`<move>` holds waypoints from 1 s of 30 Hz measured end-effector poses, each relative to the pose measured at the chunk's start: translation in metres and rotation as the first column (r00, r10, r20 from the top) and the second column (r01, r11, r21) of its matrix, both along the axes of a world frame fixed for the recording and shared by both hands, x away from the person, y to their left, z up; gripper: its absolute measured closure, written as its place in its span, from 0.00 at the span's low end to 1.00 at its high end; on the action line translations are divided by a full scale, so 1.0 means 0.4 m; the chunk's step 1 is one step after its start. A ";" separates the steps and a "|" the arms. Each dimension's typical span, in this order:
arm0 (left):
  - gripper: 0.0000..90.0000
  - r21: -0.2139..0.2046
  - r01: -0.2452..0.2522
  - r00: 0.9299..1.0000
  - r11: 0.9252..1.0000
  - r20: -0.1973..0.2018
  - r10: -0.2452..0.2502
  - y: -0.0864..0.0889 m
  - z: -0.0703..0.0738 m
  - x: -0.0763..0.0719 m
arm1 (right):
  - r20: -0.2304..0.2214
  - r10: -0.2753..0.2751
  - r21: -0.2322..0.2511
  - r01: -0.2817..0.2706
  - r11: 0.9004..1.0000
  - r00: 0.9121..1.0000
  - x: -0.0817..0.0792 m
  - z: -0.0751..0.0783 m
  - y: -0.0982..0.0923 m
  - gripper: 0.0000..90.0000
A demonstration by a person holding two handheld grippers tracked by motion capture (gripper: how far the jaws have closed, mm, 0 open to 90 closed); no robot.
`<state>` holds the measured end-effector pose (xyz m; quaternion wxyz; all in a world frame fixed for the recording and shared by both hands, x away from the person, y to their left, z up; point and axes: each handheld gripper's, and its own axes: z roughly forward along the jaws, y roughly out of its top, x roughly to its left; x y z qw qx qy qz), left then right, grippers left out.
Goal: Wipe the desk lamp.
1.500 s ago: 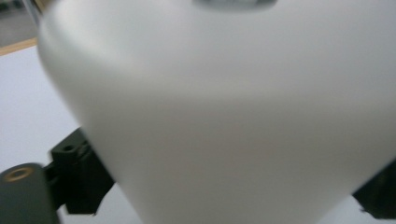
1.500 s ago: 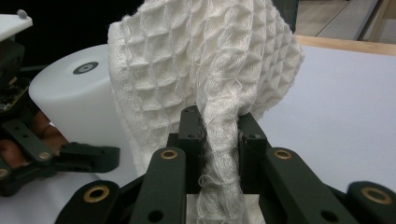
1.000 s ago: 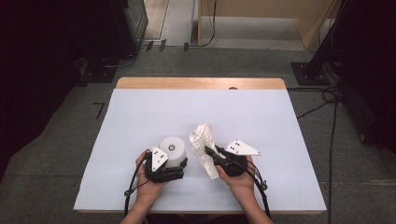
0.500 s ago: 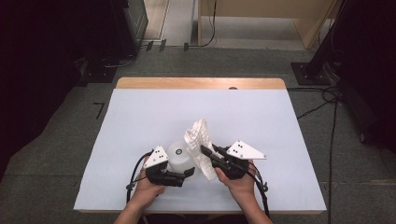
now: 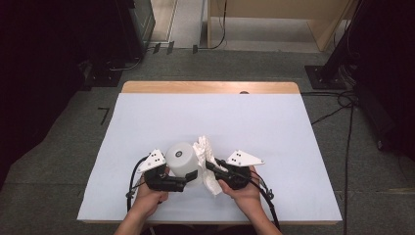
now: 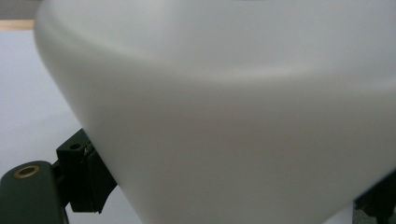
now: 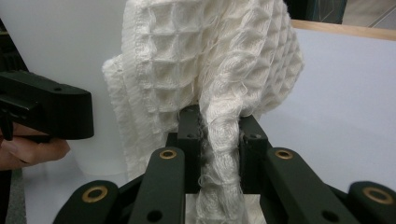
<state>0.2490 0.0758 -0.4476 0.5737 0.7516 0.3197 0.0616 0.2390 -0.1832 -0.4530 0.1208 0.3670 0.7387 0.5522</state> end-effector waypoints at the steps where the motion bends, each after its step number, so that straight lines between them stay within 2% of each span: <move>1: 0.09 0.003 -0.001 1.000 1.000 0.002 0.001 -0.001 -0.001 0.000 | 0.004 -0.003 -0.002 0.003 1.000 1.000 -0.001 0.001 0.001 0.85; 4: 0.09 0.029 0.008 1.000 1.000 0.007 -0.008 -0.012 -0.006 -0.003 | 0.015 -0.009 0.008 0.009 1.000 1.000 -0.004 0.008 -0.001 0.85; 9: 0.09 0.096 0.034 0.999 0.995 0.025 -0.037 -0.042 -0.022 -0.011 | 0.037 -0.017 0.021 0.017 1.000 0.999 -0.007 0.025 -0.010 0.85; 14: 0.09 0.127 0.049 0.998 0.991 0.032 -0.053 -0.058 -0.032 -0.015 | 0.045 -0.033 0.034 0.031 0.999 0.998 -0.006 0.032 -0.020 0.85; 17: 0.09 0.125 0.042 0.998 0.991 0.039 -0.048 -0.055 -0.032 -0.015 | 0.051 -0.026 0.029 0.025 0.999 0.998 -0.007 0.035 -0.021 0.85; 20: 0.09 0.124 0.011 0.999 0.992 0.045 -0.017 -0.049 -0.031 -0.012 | 0.040 -0.016 0.018 0.016 1.000 0.999 -0.004 0.029 -0.019 0.85; 23: 0.09 0.084 0.005 0.999 0.996 0.035 -0.008 -0.036 -0.027 -0.008 | 0.017 -0.011 0.004 0.010 1.000 1.000 0.000 0.015 -0.014 0.84; 25: 0.09 0.058 0.001 0.999 0.998 0.042 -0.004 -0.029 -0.020 -0.010 | 0.007 -0.006 -0.010 0.006 1.000 1.000 0.004 0.004 -0.009 0.84; 30: 0.09 0.015 -0.016 0.999 1.000 0.043 0.015 -0.011 -0.011 -0.007 | -0.019 -0.014 -0.037 0.013 0.999 1.000 0.008 -0.013 -0.004 0.84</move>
